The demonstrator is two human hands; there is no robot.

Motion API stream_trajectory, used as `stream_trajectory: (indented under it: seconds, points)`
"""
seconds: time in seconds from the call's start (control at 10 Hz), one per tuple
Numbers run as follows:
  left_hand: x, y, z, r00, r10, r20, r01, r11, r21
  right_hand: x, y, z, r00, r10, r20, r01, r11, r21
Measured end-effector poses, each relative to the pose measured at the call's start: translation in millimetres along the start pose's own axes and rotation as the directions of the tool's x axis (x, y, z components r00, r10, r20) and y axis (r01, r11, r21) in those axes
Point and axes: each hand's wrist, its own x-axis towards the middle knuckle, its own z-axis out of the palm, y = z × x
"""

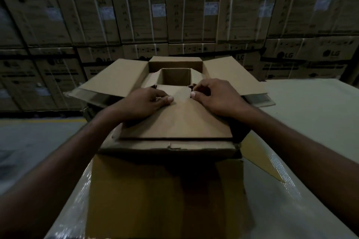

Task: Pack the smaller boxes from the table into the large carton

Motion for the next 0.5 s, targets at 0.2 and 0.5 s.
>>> stream_trajectory:
  seconds: [0.2, 0.5]
  points:
    - [-45.3, 9.3, 25.7, 0.92, 0.014, -0.392, 0.017, 0.997, 0.073, -27.3, -0.2, -8.6, 0.998, -0.054, 0.015, 0.053, 0.997, 0.051]
    - [-86.6, 33.6, 2.9, 0.894, 0.016, -0.447, -0.012, 1.0, 0.01, -57.4, -27.2, -38.5, 0.977, 0.056, -0.206, -0.022, 0.986, 0.167]
